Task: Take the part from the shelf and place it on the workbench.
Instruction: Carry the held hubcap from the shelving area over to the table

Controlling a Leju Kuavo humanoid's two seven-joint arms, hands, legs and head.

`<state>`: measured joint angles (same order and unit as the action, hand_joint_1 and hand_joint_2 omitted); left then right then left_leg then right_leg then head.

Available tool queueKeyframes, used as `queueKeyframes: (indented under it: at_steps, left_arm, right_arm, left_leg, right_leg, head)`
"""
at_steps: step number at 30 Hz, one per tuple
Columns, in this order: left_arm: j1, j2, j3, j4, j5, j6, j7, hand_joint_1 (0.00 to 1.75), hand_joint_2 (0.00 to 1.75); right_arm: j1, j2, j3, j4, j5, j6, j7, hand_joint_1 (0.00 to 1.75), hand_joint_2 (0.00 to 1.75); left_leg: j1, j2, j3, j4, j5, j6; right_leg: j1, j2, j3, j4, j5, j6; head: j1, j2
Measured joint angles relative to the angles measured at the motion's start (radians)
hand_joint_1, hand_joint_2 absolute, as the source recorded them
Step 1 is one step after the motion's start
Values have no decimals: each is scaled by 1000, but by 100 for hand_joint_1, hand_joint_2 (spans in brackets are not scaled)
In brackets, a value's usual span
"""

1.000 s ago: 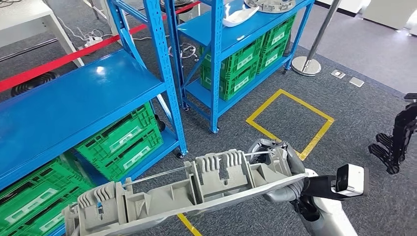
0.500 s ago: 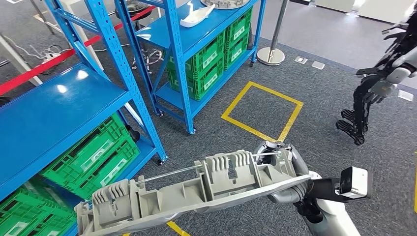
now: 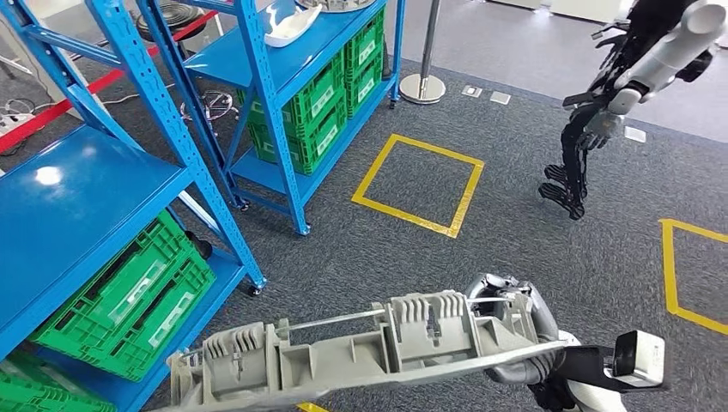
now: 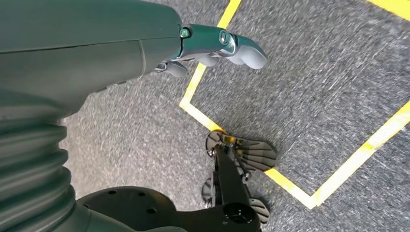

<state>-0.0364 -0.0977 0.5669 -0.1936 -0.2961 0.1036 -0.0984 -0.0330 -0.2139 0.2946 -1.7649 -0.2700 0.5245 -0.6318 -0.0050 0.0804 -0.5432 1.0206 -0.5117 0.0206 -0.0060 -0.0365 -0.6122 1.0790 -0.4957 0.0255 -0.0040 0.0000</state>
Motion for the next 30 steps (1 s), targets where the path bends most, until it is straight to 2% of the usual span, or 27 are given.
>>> queueKeyframes:
  at_steps: [1, 2, 4, 5, 6, 8, 9, 10, 11, 12, 13, 15, 16, 17, 19, 20, 21, 22, 24, 25, 26, 27, 28, 29, 30]
  left_arm:
    - [0, 2, 0, 0, -1, 2, -1, 0, 175]
    - [-1, 5, 0, 0, -3, 2, -1, 0, 175]
    - [-2, 9, 0, 0, -7, 3, -3, 0, 175]
    - [-3, 11, 0, -1, -8, 4, -5, 0, 175]
    - [-3, 12, 0, -1, -7, 5, -7, 0, 175]
    - [-3, 16, 0, -1, -3, 7, -16, 0, 175]
    - [-1, 18, 0, -1, -1, 5, -22, 0, 175]
    - [0, 20, 0, 0, 0, 2, -28, 0, 175]
    - [0, 21, 0, 0, 1, 0, -32, 0, 175]
    - [0, 22, 0, 0, 1, -3, -35, 0, 175]
    - [-1, 23, 0, 0, 0, -4, -35, 0, 175]
    - [-1, 23, 0, 0, -4, -5, -26, 0, 175]
    - [-1, 23, 0, 1, -6, -5, -18, 0, 175]
    - [-2, 22, 0, 1, -8, -5, -11, 0, 175]
    - [-3, 18, 0, 2, -15, -3, 1, 0, 175]
    - [-5, 15, 0, 2, -19, -2, 3, 0, 175]
    - [-6, 13, 0, 2, -23, -2, 5, 0, 175]
    - [-7, 10, 0, 2, -25, -2, 6, 0, 175]
    - [-7, 8, -1, 1, -35, -5, 5, 0, 175]
    - [-6, 7, -1, 1, -43, -7, 3, 0, 175]
    - [-6, 6, -2, 1, -50, -10, 0, 0, 175]
    - [-6, 4, -4, 1, -55, -11, -3, 0, 175]
    - [-7, 3, -6, 1, -58, -12, -6, 0, 175]
    - [-8, 1, -8, 1, -59, -12, -9, 0, 175]
    - [-10, 0, -10, 1, -59, -13, -12, 0, 175]
  right_arm:
    - [1, -1, 0, -1, 2, -1, -12, 175, 175]
    - [2, -2, -1, -2, 5, -2, -22, 175, 175]
    - [6, -3, -3, -9, 12, -3, -32, 175, 175]
    - [8, -3, -4, -15, 15, -3, -33, 175, 175]
    - [8, -4, -4, -22, 18, -2, -31, 175, 175]
    - [2, -2, -4, -37, 23, 3, -23, 175, 175]
    - [-2, -2, -4, -43, 25, 6, -18, 175, 175]
    - [-6, -1, -4, -47, 27, 10, -12, 175, 175]
    - [-10, -1, -4, -49, 28, 13, -8, 175, 175]
    - [-15, -1, -4, -51, 29, 15, -3, 175, 175]
    - [-20, -1, -4, -53, 28, 17, 0, 175, 175]
    - [-34, -1, -4, -58, 19, 19, 7, 175, 175]
    - [-43, -1, -5, -61, 12, 21, 11, 175, 175]
    - [-51, -1, -5, -62, 5, 22, 17, 175, 175]
    - [-62, -2, -5, -63, -5, 22, 29, 175, 175]
    - [-63, -3, -5, -64, -7, 21, 33, 175, 175]
    - [-65, -5, -4, -66, -9, 18, 37, 175, 175]
    - [-66, -6, -4, -67, -9, 15, 40, 175, 175]
    - [-67, -7, -3, -69, -10, 7, 43, 175, 175]
    - [-64, -7, -1, -70, -11, 2, 44, 175, 175]
    - [-60, -7, 0, -70, -12, -2, 44, 175, 175]
    - [-56, -7, 2, -71, -12, -4, 45, 175, 175]
    - [-53, -8, 3, -71, -12, -5, 46, 175, 175]
    - [-52, -8, 4, -72, -11, -5, 46, 175, 175]
    - [-52, -8, 6, -73, -10, -5, 47, 175, 175]
  left_leg:
    - [-2, 9, 1, 1, -2, -5]
    - [-3, 17, 3, 1, -3, -10]
    - [-3, 28, 6, -2, -4, -21]
    - [-2, 17, 6, 3, -10, -28]
    - [-1, -5, -2, 22, -25, -34]
    - [4, -58, -44, 124, -87, -45]
    - [5, -71, -76, 195, -121, -47]
    - [6, -75, -103, 255, -143, -49]
    - [7, -76, -117, 285, -147, -50]
    - [8, -78, -111, 272, -128, -50]
    - [10, -84, -87, 221, -94, -50]
    - [17, -124, -20, 76, -30, -49]
    - [19, -141, 1, 27, -14, -46]
    - [19, -152, 11, 2, -11, -42]
    - [14, -138, 12, -4, -8, -28]
    - [13, -126, 13, -7, -4, -19]
    - [13, -114, 14, -12, 1, -10]
    - [14, -102, 14, -16, 5, -3]
    - [11, -77, 11, -19, 8, 3]
    - [9, -63, 10, -18, 7, 3]
    - [7, -50, 9, -17, 7, 4]
    - [6, -36, 9, -17, 6, 5]
    - [5, -24, 9, -15, 5, 4]
    - [5, -12, 9, -13, 3, 3]
    - [2, -2, 9, -10, 0, 0]
  right_leg:
    - [4, -12, 20, -38, 9, -5]
    - [7, -14, 24, -51, 10, -11]
    - [6, 5, 21, -54, 17, -20]
    - [2, 13, 21, -57, 20, -25]
    - [-1, 21, 21, -61, 24, -29]
    - [-5, 38, 19, -63, 28, -36]
    - [-5, 48, 17, -63, 29, -37]
    - [-5, 59, 16, -63, 31, -38]
    - [-5, 70, 14, -63, 32, -37]
    - [-5, 81, 14, -62, 33, -36]
    - [-5, 93, 14, -61, 35, -34]
    - [-6, 116, 11, -57, 37, -26]
    - [-6, 126, 8, -56, 40, -21]
    - [-6, 136, 4, -56, 43, -14]
    - [-9, 156, -3, -61, 52, 2]
    - [-10, 155, -7, -59, 52, 8]
    - [-10, 139, -17, -43, 41, 11]
    - [-8, 115, -35, -7, 18, 14]
    - [-4, 63, -94, 121, -51, 16]
    - [-3, 53, -122, 185, -77, 17]
    - [-3, 49, -136, 221, -88, 17]
    - [-3, 47, -131, 219, -79, 16]
    - [-3, 43, -104, 176, -56, 14]
    - [-2, 30, -62, 106, -25, 11]
    - [1, 7, -21, 36, -2, 6]
  head:
    - [0, 0]
    - [0, 0]
    - [-1, 0]
    - [-1, 0]
    - [-3, 0]
    - [-8, 0]
    - [-10, 0]
    - [-11, 0]
    - [-12, 0]
    - [-12, 0]
    - [-13, 0]
    - [-14, 0]
    - [-14, 0]
    - [-14, 0]
    - [-13, 0]
    - [-13, 0]
    - [-10, 0]
    - [-7, 0]
    - [0, 0]
    - [1, 0]
    - [2, 0]
    - [2, 0]
    - [3, 0]
    - [4, 0]
    - [5, 0]
